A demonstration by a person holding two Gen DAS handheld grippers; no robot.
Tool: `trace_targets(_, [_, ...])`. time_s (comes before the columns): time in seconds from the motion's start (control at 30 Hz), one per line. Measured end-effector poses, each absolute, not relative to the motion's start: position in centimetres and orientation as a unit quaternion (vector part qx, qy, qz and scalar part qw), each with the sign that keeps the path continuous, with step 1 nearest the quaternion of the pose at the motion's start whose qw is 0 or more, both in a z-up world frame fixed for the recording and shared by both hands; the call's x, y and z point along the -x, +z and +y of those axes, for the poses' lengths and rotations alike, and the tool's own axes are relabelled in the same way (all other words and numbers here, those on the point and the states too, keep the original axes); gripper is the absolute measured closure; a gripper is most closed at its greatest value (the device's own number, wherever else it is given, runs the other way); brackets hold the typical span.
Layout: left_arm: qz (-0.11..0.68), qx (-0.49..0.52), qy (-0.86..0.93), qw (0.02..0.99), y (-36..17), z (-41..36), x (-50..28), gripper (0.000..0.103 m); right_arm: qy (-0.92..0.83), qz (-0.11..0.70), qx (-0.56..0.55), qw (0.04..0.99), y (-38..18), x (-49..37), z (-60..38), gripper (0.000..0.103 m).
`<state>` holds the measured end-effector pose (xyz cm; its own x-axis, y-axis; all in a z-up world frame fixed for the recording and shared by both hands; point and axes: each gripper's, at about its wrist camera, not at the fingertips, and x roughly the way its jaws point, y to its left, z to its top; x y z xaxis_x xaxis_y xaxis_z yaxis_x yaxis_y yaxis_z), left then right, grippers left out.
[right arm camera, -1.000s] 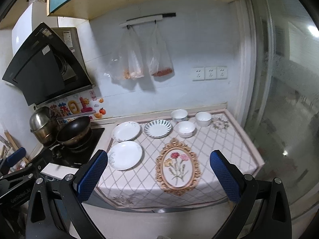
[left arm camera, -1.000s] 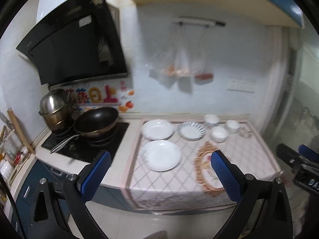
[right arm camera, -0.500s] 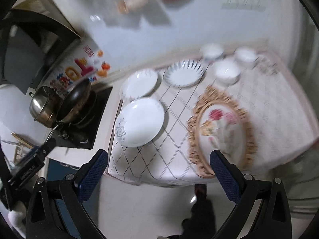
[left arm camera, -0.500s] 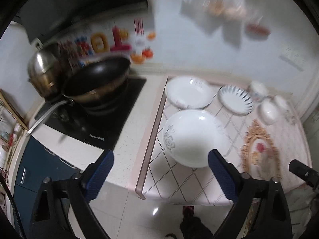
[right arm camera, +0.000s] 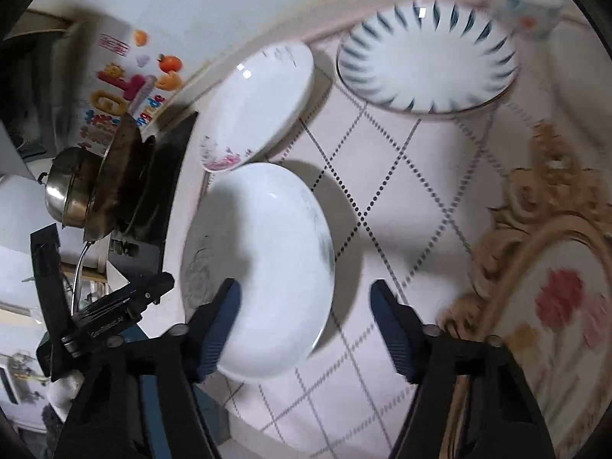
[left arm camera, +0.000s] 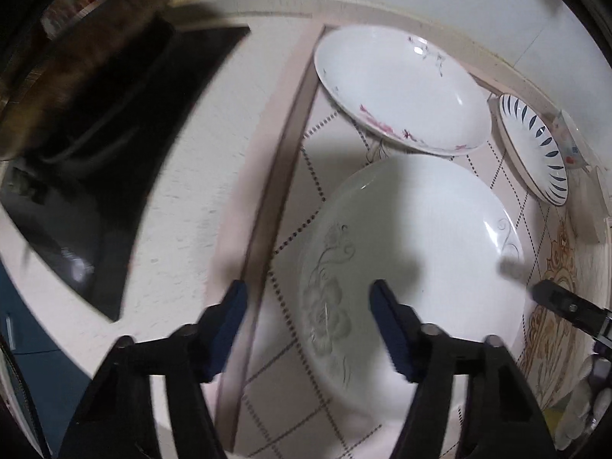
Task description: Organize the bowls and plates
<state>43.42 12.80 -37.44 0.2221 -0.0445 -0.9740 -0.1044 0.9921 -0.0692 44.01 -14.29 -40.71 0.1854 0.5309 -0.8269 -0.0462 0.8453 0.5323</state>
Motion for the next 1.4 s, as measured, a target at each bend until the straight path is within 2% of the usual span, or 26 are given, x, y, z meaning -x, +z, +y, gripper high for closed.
trace_targets(0.03, [0.629, 0.062, 0.016, 0.774, -38.0, 12.8, -43.6, 0.054, 0.198, 0.614, -0.207, 0.736, -41.7, -44.7, -14.1, 0.043])
trace_targets(0.1, [0.637, 0.069, 0.007, 0.767, -38.8, 12.8, -43.8, 0.072, 0.205, 0.623, -0.215, 0.724, -43.0, -45.7, -13.8, 0.059])
trace_targets(0.2, [0.639, 0.088, 0.004, 0.764, -39.3, 13.2, -43.6, 0.077, 0.208, 0.631, -0.207, 0.719, -44.5, -46.6, -12.9, 0.081])
trace_targets(0.27, [0.632, 0.087, 0.004, 0.770, -39.1, 13.4, -43.3, 0.079, 0.206, 0.632, -0.200, 0.720, -44.9, -46.8, -12.5, 0.087])
trace_targets(0.57, [0.618, 0.087, -0.006, 0.781, -38.1, 12.4, -42.7, 0.080, 0.212, 0.623, -0.174, 0.733, -43.7, -46.2, -13.0, 0.087])
trace_targets(0.93, [0.602, 0.072, -0.060, 0.793, -35.1, 7.2, -39.7, 0.080, 0.189, 0.602, -0.182, 0.754, -40.1, -42.9, -20.2, 0.087])
trace_targets(1.4, [0.623, 0.029, -0.118, 0.773, -37.6, -2.6, -39.6, 0.080, 0.115, 0.604, -0.220, 0.757, -41.6, -38.0, -31.4, 0.087])
